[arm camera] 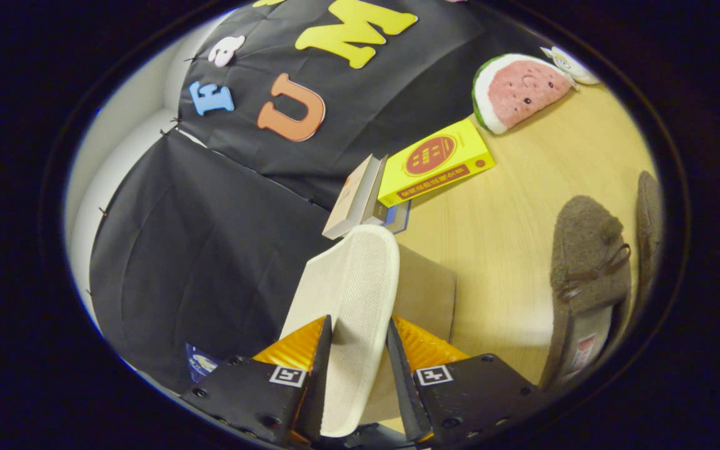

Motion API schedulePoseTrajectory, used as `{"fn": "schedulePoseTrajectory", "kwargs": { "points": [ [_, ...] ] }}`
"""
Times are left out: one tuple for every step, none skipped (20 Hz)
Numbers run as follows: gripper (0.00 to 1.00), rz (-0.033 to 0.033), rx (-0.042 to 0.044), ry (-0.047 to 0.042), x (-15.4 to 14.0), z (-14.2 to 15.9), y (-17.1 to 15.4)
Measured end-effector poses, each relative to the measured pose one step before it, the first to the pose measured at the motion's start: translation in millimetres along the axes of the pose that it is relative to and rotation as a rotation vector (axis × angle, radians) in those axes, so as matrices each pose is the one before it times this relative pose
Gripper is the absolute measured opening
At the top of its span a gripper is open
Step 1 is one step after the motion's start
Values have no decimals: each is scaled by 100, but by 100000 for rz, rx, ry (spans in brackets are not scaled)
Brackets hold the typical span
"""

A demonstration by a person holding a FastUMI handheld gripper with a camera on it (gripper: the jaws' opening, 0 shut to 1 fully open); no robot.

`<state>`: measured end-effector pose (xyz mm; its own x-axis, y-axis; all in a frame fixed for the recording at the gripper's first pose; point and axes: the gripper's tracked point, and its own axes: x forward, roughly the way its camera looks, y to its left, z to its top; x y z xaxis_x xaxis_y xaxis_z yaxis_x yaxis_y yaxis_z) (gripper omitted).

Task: Open the storage box then place both shoes into the box .Put the left shoe in first, then the right shoe, with the right side of both shoes facing outward in a uniform manner.

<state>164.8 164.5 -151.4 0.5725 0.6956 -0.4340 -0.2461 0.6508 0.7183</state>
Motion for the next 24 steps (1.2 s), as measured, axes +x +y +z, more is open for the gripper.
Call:
{"fn": "schedulePoseTrajectory", "kwargs": {
  "points": [
    [49, -1326, -1833, -115, -188, 51, 133],
    [42, -1679, -1733, -232, -267, 13, 12],
    [35, -1156, 809, -1032, -322, 782, 140],
    [28, 57, -464, 642, -132, -421, 227],
    [24, -1212, -1259, -128, -181, 182, 130],
    [20, 439, -573, 218, -287, -4, 267],
    [16, 48, 2869, -142, -138, 157, 444],
    [12, -1371, 119, 449, -117, 47, 127],
    [8, -1805, -865, 8, -69, 98, 97],
    [9, -1014, 93, 264, -179, 311, 332],
    [1, -1356, 89, -1045, -304, 218, 641],
    [1, -1098, -1121, -1466, -233, 415, 557],
    [1, -198, -746, -797, -492, 329, 945],
    [1, 205, -306, -265, -485, 313, 980],
    [1, 540, -340, -701, -510, 506, 1172],
    [1, 730, -675, -655, -429, 466, 1241],
    [1, 966, -1461, -527, -579, 389, 1513],
    [1, 488, -1807, -662, -367, 385, 1345],
    [1, 533, -2284, -567, -245, 200, 1510],
    [1, 921, -2276, -814, -118, 306, 1552],
    [1, 727, -2442, -159, 2, 33, 1545],
    [1, 201, -1907, -309, 151, 288, 1379],
    [1, 236, -1434, -142, 218, 180, 1297],
    [1, 820, -751, -86, 479, 167, 1341]
  ]
}}
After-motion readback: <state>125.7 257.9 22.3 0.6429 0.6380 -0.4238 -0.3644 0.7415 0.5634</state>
